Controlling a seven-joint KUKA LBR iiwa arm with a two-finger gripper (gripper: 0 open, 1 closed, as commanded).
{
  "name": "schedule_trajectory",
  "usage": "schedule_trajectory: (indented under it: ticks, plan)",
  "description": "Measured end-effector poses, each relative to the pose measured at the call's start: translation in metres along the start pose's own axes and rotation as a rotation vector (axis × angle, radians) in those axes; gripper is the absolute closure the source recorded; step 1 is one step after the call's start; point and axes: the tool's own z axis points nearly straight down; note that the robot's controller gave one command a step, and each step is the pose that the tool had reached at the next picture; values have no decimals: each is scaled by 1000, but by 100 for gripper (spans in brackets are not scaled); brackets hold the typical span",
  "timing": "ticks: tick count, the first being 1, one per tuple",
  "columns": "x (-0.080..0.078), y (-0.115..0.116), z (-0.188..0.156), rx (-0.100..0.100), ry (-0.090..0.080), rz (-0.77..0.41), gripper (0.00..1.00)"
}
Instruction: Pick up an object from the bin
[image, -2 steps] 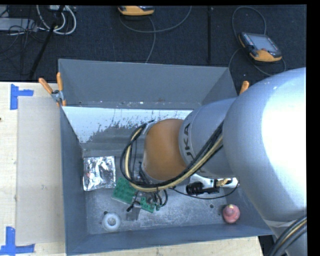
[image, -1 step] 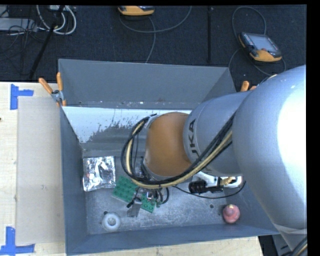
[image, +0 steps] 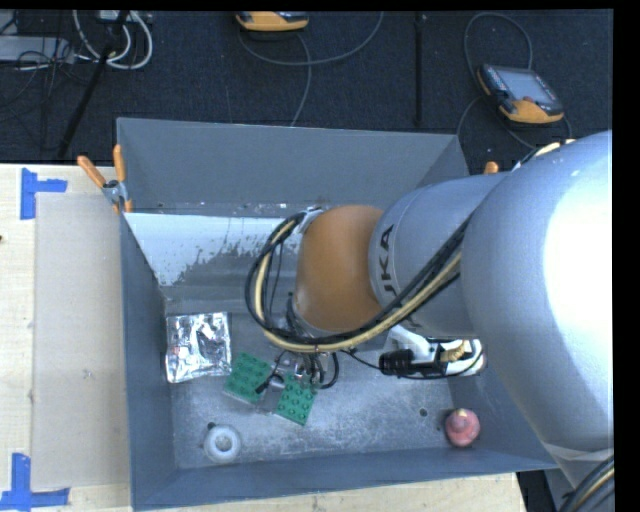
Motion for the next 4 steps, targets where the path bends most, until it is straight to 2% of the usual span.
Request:
schedule_trajectory:
  ticks: [1, 2, 3, 4]
  plan:
    - [3, 1, 33, 4, 5, 223, 0]
    - [3, 1, 34, 5, 7, 223, 0]
    - [3, 1, 33, 4, 7, 223, 100]
    - [1, 2, -54, -4, -4, 220, 100]
